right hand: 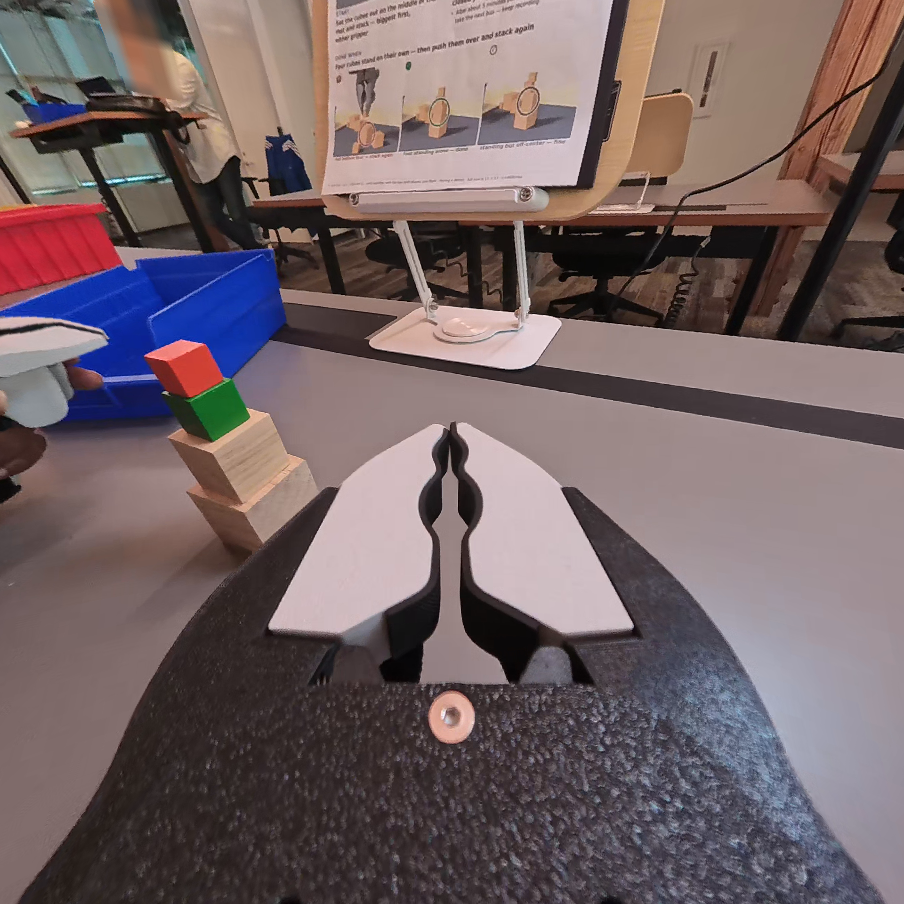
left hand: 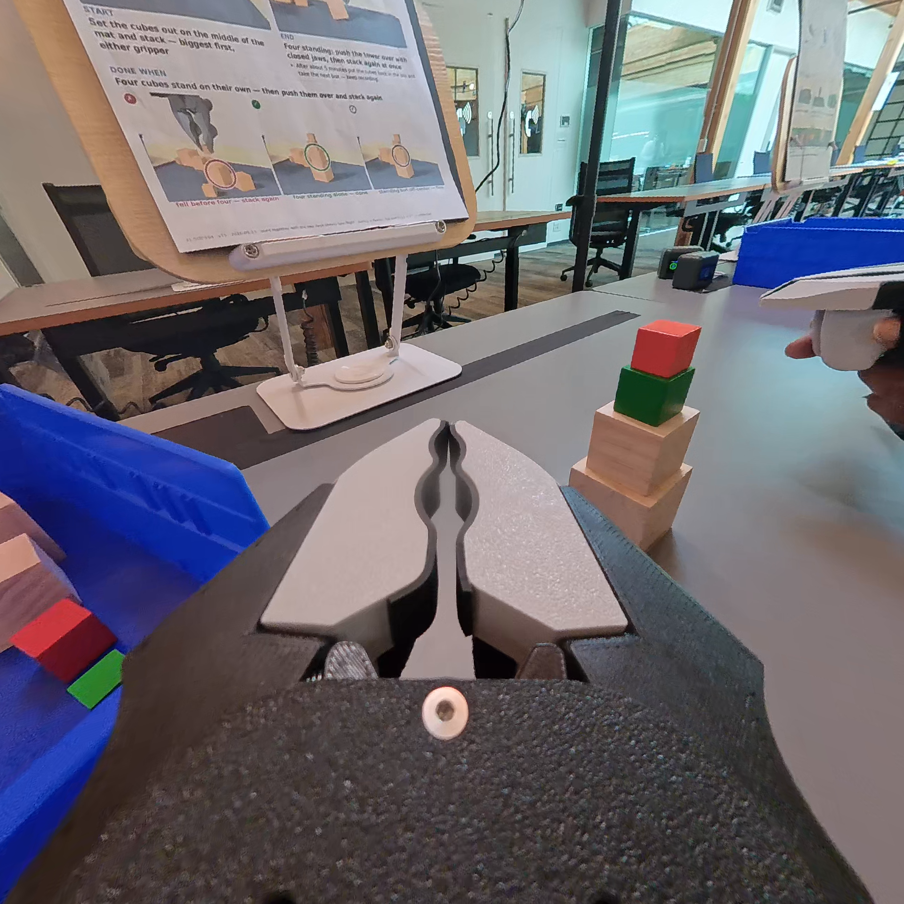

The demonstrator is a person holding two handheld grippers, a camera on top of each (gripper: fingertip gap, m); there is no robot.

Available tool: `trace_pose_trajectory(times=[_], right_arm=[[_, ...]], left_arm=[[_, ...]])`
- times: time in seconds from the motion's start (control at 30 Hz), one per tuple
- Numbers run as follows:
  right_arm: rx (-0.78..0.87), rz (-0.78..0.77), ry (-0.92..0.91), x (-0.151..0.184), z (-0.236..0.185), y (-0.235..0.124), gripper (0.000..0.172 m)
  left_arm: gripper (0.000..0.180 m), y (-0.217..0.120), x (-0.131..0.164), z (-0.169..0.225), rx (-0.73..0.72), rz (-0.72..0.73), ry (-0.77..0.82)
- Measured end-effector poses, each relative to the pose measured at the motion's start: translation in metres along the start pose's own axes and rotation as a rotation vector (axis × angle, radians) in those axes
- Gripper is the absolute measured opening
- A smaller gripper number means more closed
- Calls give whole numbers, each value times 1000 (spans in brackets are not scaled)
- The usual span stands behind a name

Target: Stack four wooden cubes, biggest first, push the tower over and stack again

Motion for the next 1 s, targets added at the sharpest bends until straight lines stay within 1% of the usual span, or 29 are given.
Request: trace_pose_trajectory(times=[0.23, 0.43, 0.57, 0.77, 1.0], right_arm=[[-42, 1, 19, -2, -5, -2, 0], [-52, -11, -7, 1, -10, 0, 0], [-46, -4, -55, 0, -14, -2, 0], [-51, -21, -99, 6, -20, 0, 0], [-40, -2, -125, 1, -21, -4, 0]], left_arm=[[0, 4, 1, 4, 8, -28, -1], [0, 3, 5, -2, -61, -87, -36], [0, 1, 2, -5, -77, -79, -75], [0, 2, 6, -3, -84, -108, -48], [0, 6, 12, 1, -76, -168, -20]])
Point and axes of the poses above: each gripper's, where its closed fingertips meet, y out along the fingers, x out of its underside, z = x × y across the jaws, the point moved 5 cm from there along -y, back along the fingers, and after that the axes turned 8 degrees about x, right-handed, at the moved point
